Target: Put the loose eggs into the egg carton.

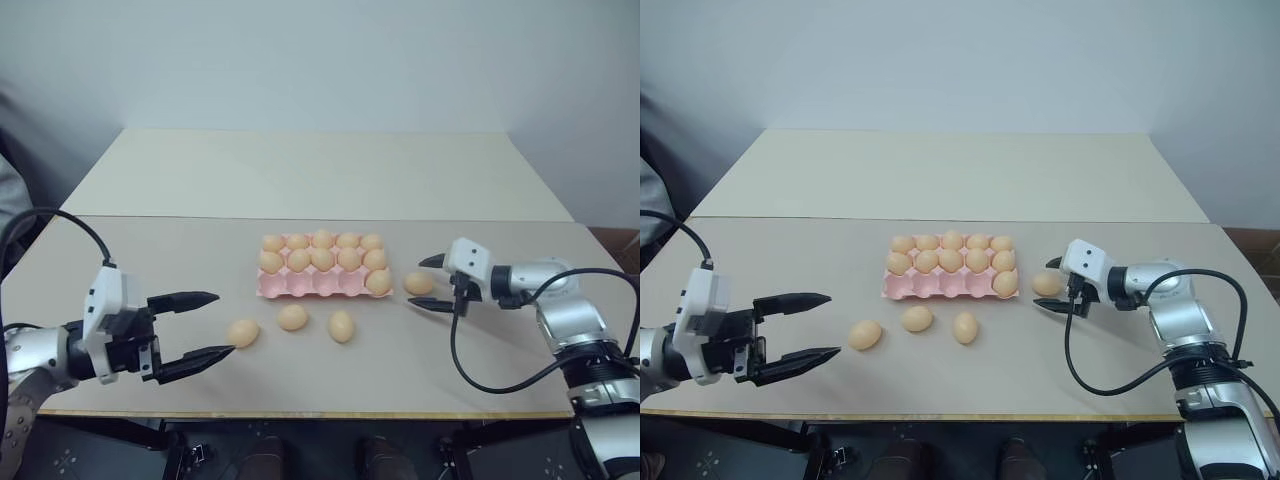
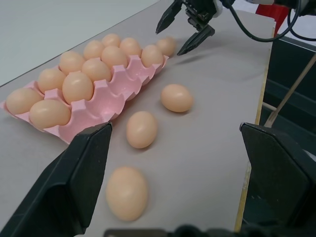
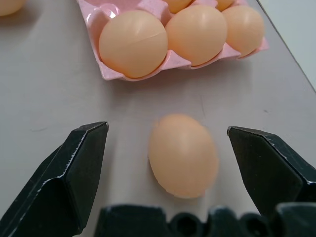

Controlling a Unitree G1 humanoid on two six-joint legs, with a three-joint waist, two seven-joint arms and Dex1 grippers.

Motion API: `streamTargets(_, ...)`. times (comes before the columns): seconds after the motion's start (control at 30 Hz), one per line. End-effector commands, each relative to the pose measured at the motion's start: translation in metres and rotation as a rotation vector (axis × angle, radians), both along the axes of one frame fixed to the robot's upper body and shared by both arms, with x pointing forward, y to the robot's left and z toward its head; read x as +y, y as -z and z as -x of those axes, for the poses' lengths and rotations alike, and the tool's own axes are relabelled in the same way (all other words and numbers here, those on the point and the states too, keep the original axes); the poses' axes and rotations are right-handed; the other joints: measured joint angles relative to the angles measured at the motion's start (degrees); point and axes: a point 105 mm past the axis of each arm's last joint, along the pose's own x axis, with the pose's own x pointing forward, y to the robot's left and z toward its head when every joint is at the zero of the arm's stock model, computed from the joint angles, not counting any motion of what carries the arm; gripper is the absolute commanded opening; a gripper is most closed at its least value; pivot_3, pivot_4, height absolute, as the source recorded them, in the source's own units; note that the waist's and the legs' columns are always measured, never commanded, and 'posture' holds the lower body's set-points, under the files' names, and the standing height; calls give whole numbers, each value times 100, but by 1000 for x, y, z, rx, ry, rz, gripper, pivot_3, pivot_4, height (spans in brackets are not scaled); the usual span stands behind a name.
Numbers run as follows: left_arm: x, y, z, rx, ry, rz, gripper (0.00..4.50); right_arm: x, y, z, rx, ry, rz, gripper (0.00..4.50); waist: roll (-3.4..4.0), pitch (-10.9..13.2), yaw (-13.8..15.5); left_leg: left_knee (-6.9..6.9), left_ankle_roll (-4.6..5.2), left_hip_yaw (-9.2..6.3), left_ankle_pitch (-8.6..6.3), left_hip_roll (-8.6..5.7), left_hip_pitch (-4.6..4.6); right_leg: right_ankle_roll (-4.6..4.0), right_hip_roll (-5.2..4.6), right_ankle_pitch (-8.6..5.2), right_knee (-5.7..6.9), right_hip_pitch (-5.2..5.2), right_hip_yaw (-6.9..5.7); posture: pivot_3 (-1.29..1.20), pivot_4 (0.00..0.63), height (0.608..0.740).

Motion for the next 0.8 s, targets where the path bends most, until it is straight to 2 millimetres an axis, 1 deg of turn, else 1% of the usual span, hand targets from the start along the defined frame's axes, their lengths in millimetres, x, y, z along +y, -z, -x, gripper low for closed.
streamTargets(0.03,-5,-7,1,-26,32,7,4500,-1,-8,-10,-55,5,12,4473,0,0,-12,0,0,0,0,0,0,8,0,5,0,0,0,0,150,740)
streamTargets(0.17,-6,-6,1,-25,34,7,4500,-1,-4,-17,-51,13,14,4473,0,0,-55,0,0,0,0,0,1,7,0,6,0,1,0,0,150,740)
streamTargets(0.37,-3,-5,2,-23,21,0,4500,-3,-2,-19,-61,3,4,4473,0,0,-105,0,0,-2,0,0,1,18,2,14,0,1,0,0,150,740)
streamTargets(0.47,-3,-5,2,-23,18,-1,4500,-1,-1,-23,-71,12,-20,3891,0,0,-111,-1,0,-2,0,1,2,19,2,14,0,2,0,0,150,740)
streamTargets(0.57,-3,-4,2,-22,16,-1,4500,0,-2,-26,-73,22,-29,2907,0,0,-132,0,0,-2,0,1,4,15,3,17,2,2,2,0,150,740)
streamTargets(0.63,-2,-4,2,-21,14,-4,4500,0,-1,-27,-75,24,-26,2168,0,0,-125,0,1,-2,0,2,6,14,4,17,4,2,2,0,150,740)
streamTargets(0.67,-2,-3,2,-20,13,-6,4500,-1,0,-27,-75,27,-23,1962,0,0,-125,0,1,-2,0,2,6,14,4,17,4,2,2,0,150,740)
streamTargets(0.8,-2,-3,3,-19,14,-5,4500,-5,2,-27,-77,36,-14,1854,0,0,-122,0,1,-2,0,2,5,15,4,17,3,2,2,0,150,740)
